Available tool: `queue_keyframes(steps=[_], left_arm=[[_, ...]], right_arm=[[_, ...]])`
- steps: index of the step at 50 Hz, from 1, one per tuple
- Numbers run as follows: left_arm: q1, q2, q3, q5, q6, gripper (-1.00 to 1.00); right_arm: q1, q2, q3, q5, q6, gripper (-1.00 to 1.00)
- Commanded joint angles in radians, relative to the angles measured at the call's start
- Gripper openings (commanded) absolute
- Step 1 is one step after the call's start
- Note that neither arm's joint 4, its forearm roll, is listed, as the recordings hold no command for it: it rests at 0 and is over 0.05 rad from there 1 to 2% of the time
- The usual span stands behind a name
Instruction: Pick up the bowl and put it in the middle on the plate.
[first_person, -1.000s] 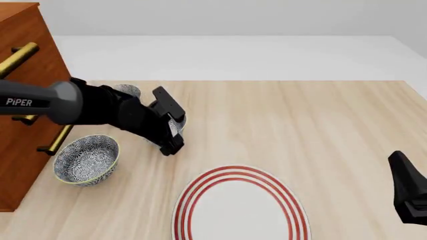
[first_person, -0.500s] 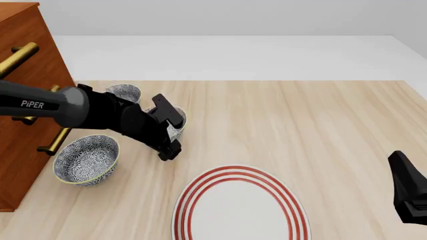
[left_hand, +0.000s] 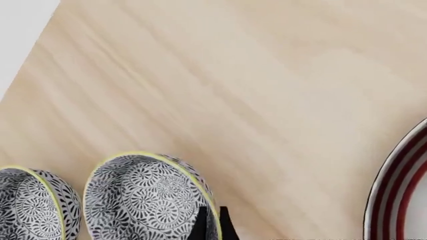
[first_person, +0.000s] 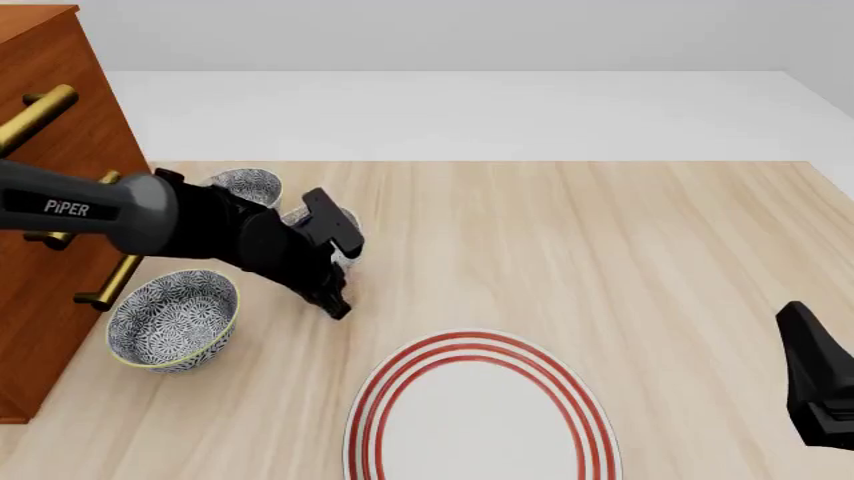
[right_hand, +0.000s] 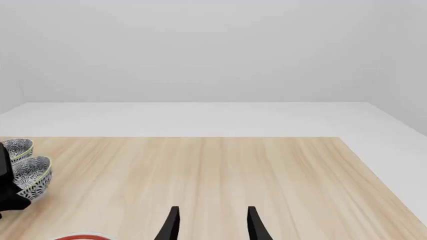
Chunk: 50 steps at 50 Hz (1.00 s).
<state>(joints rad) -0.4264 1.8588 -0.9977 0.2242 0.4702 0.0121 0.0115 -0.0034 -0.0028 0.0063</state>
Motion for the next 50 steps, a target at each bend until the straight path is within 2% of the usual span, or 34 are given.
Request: queue_keyframes(steps=[1,24,38,50], left_arm=[[0.006,-0.01,0.017,0.004,0.017,-1.0],[-0.046,-0.164,0.103,0.003,0.045,-1.0],[-0.131,-0.297,0.152,0.026,0.058,-1.0],[-0.214,-0.376,0.149,0.077,0.053,-1.0]], right_arm=[[0.0,0.003,0.001,-0.004,0.0,1.0],[0.0,0.003,0.001,-0.004,0.0,1.0],[0.0,0.003,0.001,-0.004,0.0,1.0],[0.0,0.003,0.001,-0.004,0.0,1.0]])
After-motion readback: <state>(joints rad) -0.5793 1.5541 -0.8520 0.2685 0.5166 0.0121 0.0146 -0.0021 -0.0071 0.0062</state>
